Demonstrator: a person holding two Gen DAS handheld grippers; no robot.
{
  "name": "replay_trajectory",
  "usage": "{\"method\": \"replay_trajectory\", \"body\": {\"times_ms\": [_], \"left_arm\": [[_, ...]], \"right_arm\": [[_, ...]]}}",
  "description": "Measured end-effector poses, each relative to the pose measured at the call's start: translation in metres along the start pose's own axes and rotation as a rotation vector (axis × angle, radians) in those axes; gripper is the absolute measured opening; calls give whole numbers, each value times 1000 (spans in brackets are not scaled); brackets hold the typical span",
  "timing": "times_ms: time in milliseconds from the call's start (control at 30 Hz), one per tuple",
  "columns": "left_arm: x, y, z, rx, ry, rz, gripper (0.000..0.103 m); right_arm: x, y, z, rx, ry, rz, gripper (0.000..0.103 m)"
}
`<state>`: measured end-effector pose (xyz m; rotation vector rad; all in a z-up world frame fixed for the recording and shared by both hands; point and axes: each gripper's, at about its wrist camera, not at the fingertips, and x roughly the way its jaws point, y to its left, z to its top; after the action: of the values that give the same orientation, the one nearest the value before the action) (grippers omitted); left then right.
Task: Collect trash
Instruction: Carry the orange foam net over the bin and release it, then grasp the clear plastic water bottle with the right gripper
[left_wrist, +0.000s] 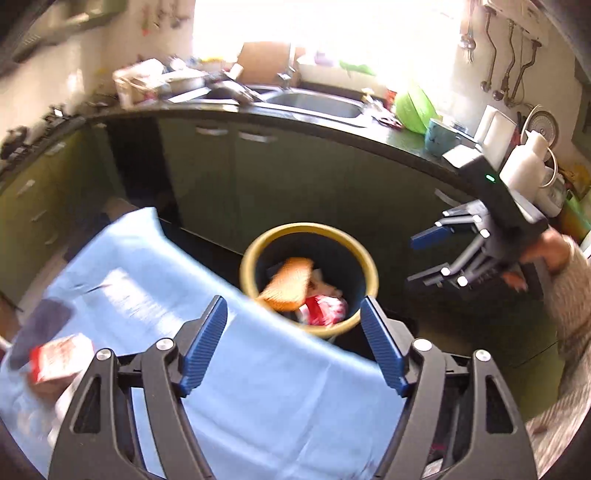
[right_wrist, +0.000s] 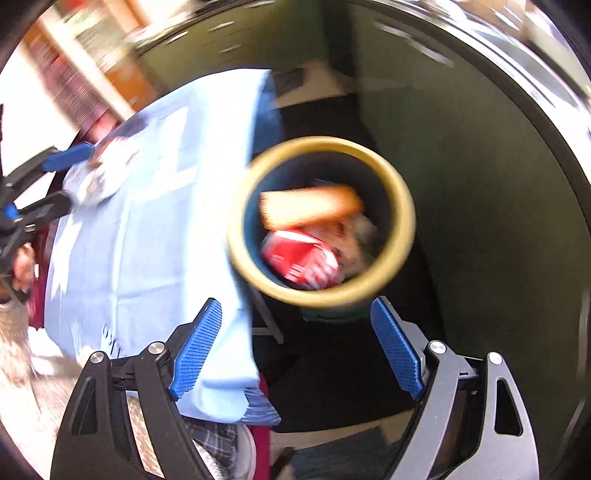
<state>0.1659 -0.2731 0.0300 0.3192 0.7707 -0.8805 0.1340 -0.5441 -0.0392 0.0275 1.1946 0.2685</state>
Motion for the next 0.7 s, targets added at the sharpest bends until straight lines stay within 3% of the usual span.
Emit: {"method": "replay_trajectory", "body": {"times_ms": [133,267,400,533,600,700], "left_arm": [[-76,27,-72,-79,-71,148,88],[-129,59,-140,-221,-103,257,92],[-157,83,-189,-325,-113,362,93],[-169,99,-216,-378,-120,391,93],[-169,103,-222,-391,-123,395,93],[-170,107,-230,-405,-132,390,93]], "right_arm": [[22,80,39,-283,-17,43,83],[46,176,76,-564,-36,117,83],[79,263,114,-820,-33,104,83],[109,321,144,-998,6,61,83],[126,339,156,-1055,51,42,75],[152,357,167,-1122,113,7,72]]}}
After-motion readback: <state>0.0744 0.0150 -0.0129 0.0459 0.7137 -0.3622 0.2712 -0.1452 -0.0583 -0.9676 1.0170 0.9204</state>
